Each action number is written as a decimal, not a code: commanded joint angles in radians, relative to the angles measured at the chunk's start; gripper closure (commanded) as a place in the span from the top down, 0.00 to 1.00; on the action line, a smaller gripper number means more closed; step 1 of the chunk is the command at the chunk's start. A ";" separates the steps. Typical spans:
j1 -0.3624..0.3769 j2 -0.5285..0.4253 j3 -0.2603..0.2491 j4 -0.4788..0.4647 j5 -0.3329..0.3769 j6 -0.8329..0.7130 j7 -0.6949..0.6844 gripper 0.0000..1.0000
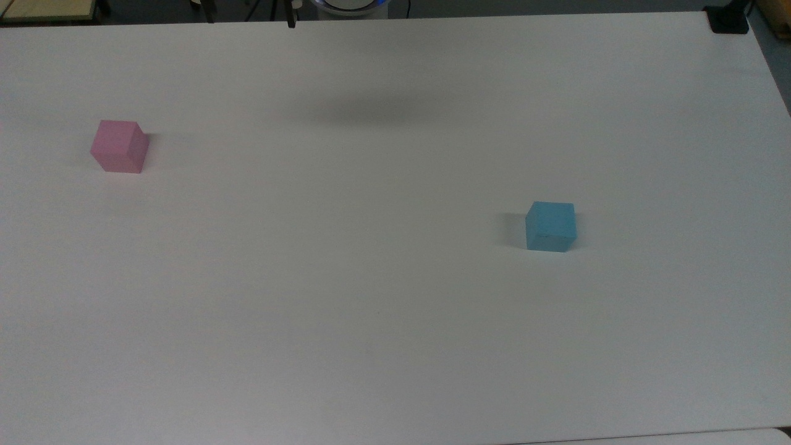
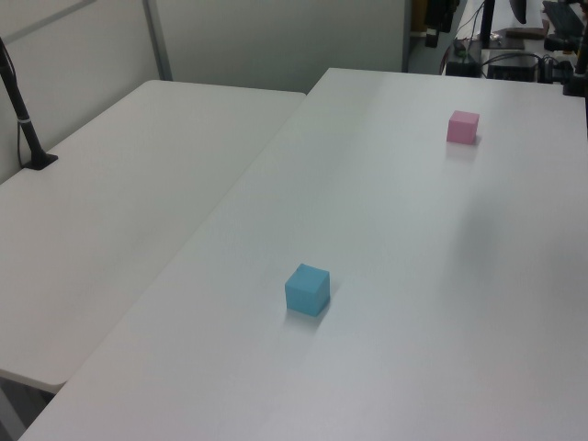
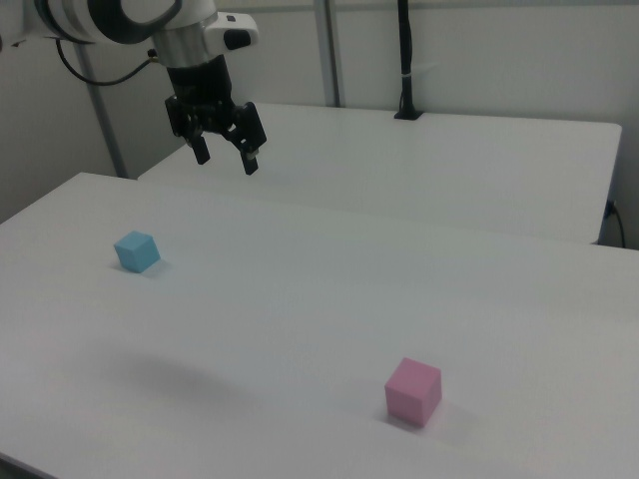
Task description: Put blue cube on pink cube
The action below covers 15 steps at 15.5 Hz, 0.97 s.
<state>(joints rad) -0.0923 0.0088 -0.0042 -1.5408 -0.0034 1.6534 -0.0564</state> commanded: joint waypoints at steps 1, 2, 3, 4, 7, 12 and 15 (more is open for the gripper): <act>0.016 -0.018 -0.004 -0.015 0.014 -0.020 -0.005 1.00; 0.016 -0.016 -0.003 -0.015 0.014 -0.018 -0.005 1.00; 0.014 -0.013 -0.003 -0.013 0.014 -0.018 -0.005 1.00; 0.014 -0.010 -0.003 -0.013 0.014 -0.020 -0.005 1.00; 0.014 -0.010 -0.003 -0.012 0.014 -0.020 -0.003 1.00; 0.014 -0.009 -0.003 -0.012 0.014 -0.018 -0.005 1.00; 0.013 -0.009 -0.003 -0.012 0.016 -0.018 -0.008 1.00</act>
<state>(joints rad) -0.0881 0.0094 -0.0004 -1.5469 -0.0033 1.6533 -0.0564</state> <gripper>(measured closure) 0.000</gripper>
